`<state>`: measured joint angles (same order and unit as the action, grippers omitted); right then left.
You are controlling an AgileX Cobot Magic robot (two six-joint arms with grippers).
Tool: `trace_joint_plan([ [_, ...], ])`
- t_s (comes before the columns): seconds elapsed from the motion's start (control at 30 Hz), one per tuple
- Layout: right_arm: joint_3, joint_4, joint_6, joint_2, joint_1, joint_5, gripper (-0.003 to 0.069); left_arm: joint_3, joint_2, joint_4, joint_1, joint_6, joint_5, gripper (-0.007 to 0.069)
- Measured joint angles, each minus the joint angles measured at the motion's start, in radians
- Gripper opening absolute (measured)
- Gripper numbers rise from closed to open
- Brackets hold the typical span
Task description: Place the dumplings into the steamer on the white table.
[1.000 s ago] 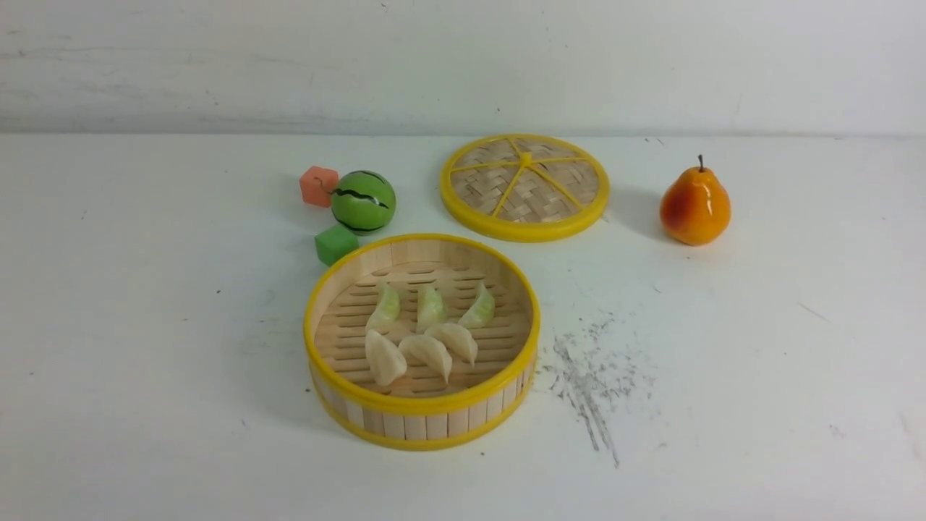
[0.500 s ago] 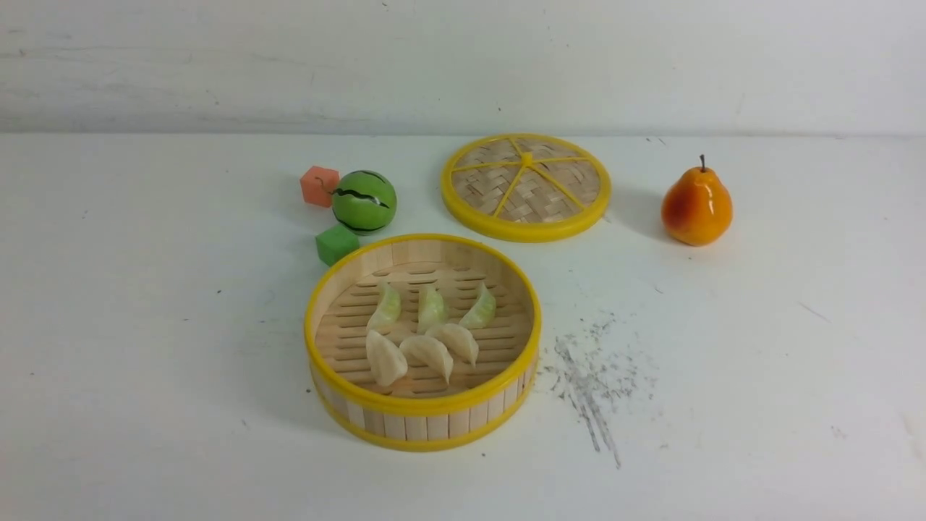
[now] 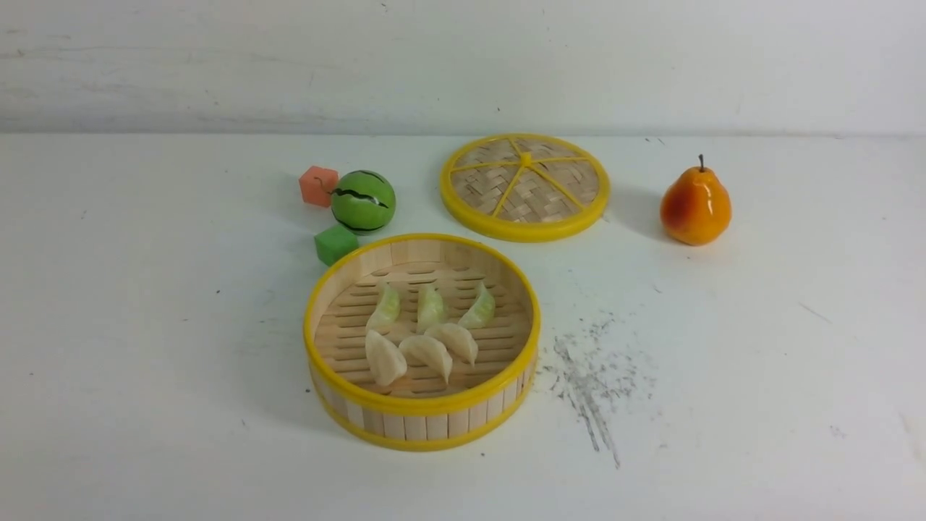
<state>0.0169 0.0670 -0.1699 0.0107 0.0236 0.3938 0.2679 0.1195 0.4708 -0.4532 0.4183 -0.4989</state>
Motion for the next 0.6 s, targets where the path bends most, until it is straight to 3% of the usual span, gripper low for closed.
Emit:
trace_joint_plan([
  [0.2,0.0,0.0,0.0,0.0,0.0,-0.001,0.0033,-0.034,-0.013,-0.004,0.0,0.0,-0.002,0.0037],
  [0.43,0.0,0.0,0.0,0.0,0.0,-0.001,0.0041,-0.056,-0.054,-0.091,0.002,-0.024,-0.091,0.0039],
  [0.6,0.0,0.0,0.0,0.0,0.0,-0.001,0.0041,-0.057,-0.121,-0.126,0.081,-0.084,-0.111,0.0043],
])
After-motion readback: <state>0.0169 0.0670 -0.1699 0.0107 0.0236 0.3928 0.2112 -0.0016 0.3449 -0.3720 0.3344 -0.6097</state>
